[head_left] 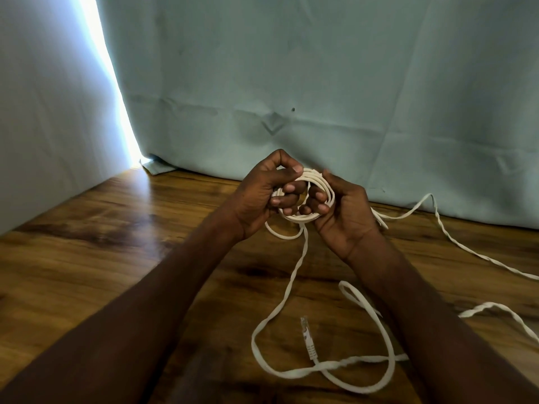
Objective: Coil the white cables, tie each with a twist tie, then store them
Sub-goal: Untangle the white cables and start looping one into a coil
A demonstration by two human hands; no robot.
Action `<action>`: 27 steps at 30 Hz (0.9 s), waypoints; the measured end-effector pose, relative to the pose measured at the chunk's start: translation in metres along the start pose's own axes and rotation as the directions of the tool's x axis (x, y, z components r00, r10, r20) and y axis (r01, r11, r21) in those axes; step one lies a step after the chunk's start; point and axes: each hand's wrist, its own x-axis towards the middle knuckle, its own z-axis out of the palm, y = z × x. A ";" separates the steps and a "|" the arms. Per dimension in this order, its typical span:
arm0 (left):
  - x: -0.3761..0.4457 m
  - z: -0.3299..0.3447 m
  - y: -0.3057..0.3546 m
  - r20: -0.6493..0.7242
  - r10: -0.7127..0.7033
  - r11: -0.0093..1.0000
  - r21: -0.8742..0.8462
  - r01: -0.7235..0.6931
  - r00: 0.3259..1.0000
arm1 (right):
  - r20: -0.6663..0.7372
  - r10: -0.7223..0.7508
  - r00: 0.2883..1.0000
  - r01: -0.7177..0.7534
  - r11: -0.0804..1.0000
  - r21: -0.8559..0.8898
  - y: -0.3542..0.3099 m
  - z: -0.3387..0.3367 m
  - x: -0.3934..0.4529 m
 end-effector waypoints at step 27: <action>0.001 0.011 0.008 -0.055 -0.063 0.985 -0.164 0.053 0.997 | 0.066 -0.453 0.889 0.362 0.608 -0.706 -0.017 0.007 -0.005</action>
